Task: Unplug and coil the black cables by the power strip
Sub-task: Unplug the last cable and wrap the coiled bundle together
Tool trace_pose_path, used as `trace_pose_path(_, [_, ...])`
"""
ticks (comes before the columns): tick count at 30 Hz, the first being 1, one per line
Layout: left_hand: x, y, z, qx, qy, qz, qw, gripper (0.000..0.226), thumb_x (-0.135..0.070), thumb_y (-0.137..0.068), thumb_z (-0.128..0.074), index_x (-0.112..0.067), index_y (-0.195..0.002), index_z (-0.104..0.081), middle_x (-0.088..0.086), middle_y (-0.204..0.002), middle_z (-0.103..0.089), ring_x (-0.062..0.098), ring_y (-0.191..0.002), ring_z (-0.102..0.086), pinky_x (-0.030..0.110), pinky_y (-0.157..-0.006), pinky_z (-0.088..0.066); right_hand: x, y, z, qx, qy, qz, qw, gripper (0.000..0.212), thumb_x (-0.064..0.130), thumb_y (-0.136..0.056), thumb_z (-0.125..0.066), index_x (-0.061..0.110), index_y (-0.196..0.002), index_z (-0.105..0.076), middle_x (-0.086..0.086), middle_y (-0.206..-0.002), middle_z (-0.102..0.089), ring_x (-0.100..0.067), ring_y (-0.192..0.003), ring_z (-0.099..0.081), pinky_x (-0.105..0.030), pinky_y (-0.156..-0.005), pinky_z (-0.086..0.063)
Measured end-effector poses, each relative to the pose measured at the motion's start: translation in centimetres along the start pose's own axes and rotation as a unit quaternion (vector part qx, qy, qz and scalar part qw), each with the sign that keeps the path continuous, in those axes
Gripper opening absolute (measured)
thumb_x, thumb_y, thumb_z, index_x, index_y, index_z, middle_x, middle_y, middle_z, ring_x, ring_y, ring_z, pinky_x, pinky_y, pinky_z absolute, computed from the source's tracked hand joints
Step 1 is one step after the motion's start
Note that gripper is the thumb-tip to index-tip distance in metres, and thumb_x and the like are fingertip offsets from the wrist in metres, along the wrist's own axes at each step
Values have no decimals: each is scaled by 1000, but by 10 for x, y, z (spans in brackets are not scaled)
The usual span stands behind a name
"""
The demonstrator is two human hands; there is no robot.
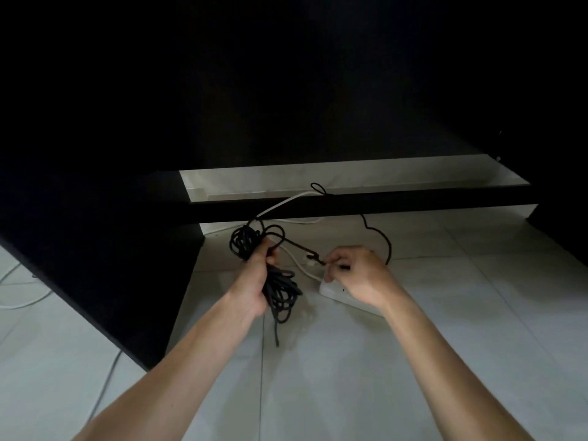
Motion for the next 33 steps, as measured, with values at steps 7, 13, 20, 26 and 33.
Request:
trace_pose_path(7, [24,17,-6,76,15,72,994,26,-38,-91,-62,-16,-78,-58,-8,-45,-45,7,-38,-45,22,-60,-34,4,3,-10,-1,-242,-80,967,21,-8,-95,-50,10,-87,-54,-7,-77,-69,1,-47,-61,-13,-46,-46])
trace_pose_path(13, [26,47,-19,101,-162,35,981,39,-43,-78,-74,-11,-97,-65,-1,-72,-68,12,-59,-66,20,-47,-50,11,1,-12,-64,-264,-45,961,22,-9,-91,-56,11,-83,-53,-10,-80,-68,-21,-62,-65,-41,-65,-59])
trace_pose_path(20, [20,52,-33,66,-153,33,985,46,-47,-74,-77,-8,-99,-70,-4,-51,-65,11,-45,-63,23,-48,-49,15,3,-19,-119,-233,2,965,22,-2,-93,-59,16,-82,-53,1,-86,-64,-2,-47,-65,-17,-48,-50])
trace_pose_path(26, [9,44,-24,60,-103,38,992,22,-33,-85,-70,-11,-84,-69,-3,-57,-61,8,-46,-54,19,-42,-47,3,-4,-15,-133,-263,2,956,35,-5,-92,-58,25,-75,-50,-9,-73,-61,-24,-60,-66,-22,-47,-47])
trace_pose_path(33, [11,58,-34,83,-198,3,977,24,-30,-75,-80,-15,-88,-69,-2,-61,-69,10,-58,-65,25,-60,-53,7,1,-11,-188,-156,115,963,22,10,-89,-63,22,-77,-49,-8,-75,-60,-24,-71,-62,-36,-56,-52])
Point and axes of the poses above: each hand's wrist, its own y-axis away from the middle knuckle, its own z-axis out of the back of the hand, x = y × z, the point moved 2 cm from there along -y, towards the middle knuckle
